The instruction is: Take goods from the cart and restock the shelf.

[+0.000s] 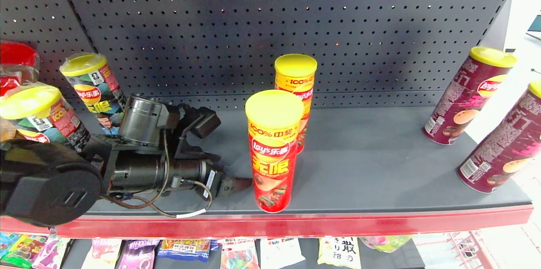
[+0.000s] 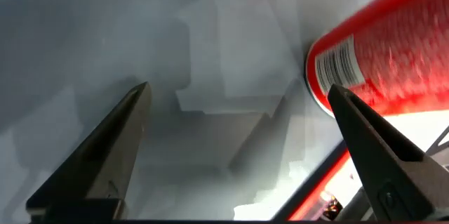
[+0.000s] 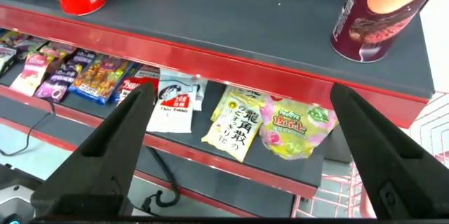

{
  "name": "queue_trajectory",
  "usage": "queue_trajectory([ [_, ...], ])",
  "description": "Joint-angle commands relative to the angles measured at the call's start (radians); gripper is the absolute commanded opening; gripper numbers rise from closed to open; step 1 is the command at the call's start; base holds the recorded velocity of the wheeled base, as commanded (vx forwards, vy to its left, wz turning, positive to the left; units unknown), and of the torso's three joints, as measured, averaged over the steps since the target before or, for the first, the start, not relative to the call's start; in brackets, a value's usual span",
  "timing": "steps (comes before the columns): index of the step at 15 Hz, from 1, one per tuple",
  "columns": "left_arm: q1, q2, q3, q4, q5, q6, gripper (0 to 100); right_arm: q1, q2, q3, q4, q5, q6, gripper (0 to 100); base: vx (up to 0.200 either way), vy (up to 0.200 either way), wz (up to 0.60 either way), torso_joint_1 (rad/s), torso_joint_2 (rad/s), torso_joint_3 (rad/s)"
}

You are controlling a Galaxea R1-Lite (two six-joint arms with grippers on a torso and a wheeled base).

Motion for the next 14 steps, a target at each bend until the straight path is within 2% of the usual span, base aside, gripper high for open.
queue_trajectory([
  [1, -0.003, 0.008, -0.005, -0.001, -0.001, 0.000, 100, 0.001, 0.005, 0.000, 0.000, 0.000, 0.000, 100, 0.000, 0.000, 0.00, 0.000, 0.00, 0.000],
  [10, -0.043, 0.007, 0.001, -0.001, 0.001, 0.000, 100, 0.001, 0.006, 0.003, 0.000, 0.000, 0.000, 100, 0.000, 0.000, 0.00, 0.000, 0.00, 0.000],
  [14, -0.043, 0.007, 0.007, -0.001, 0.003, -0.002, 100, 0.001, 0.006, 0.003, 0.000, 0.000, 0.000, 100, 0.000, 0.000, 0.00, 0.000, 0.00, 0.000],
])
